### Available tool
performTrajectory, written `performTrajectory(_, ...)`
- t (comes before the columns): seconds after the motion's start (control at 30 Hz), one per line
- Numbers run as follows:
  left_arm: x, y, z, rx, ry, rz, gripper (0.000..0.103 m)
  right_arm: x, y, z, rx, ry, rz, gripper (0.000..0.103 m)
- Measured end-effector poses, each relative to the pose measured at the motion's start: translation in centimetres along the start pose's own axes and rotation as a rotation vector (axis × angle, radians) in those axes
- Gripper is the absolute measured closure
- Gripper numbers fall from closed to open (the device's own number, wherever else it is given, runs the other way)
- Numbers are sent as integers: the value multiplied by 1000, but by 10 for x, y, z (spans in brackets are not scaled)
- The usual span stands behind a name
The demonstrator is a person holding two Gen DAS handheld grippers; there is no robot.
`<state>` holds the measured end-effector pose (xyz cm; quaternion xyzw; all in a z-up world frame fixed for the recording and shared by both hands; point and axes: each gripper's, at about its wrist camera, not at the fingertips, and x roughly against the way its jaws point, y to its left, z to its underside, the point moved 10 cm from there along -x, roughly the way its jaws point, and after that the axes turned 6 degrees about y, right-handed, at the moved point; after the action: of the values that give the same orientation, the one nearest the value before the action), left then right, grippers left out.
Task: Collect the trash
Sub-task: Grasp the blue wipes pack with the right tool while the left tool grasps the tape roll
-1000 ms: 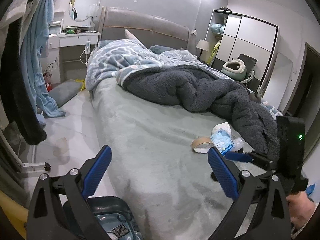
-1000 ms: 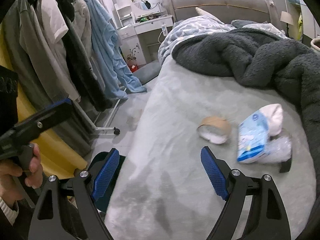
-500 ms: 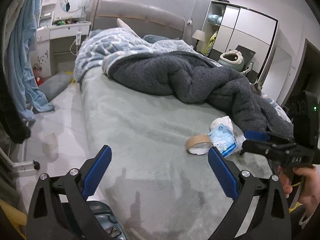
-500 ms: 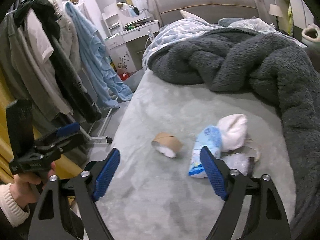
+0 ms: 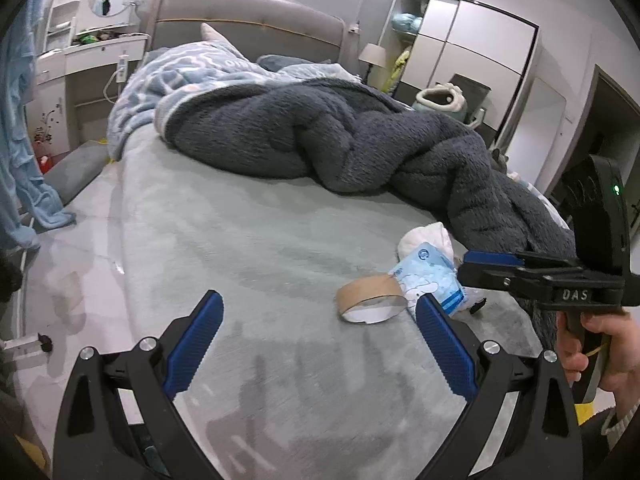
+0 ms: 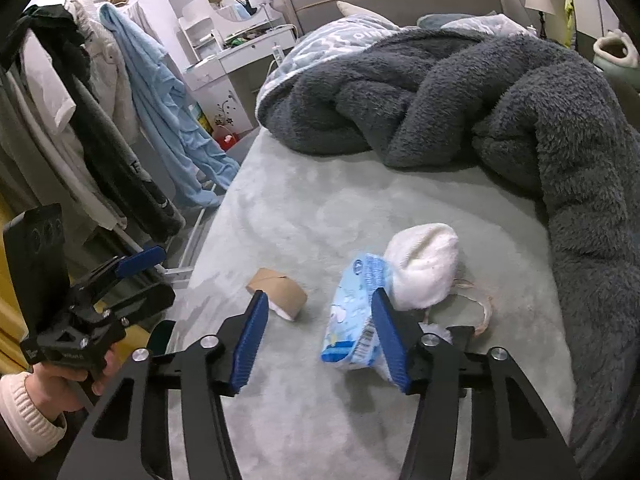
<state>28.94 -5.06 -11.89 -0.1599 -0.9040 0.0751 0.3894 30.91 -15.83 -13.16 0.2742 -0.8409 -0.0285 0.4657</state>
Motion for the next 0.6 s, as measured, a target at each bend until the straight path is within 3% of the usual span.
performTrajectory(0.43,-41,-23,2,-30,68,64,5,-31,-23,5,-61,80,26,63)
performTrajectory(0.6,-54,-30,3,-27,92,81,5,-30,-26,3,-77,73,25,90)
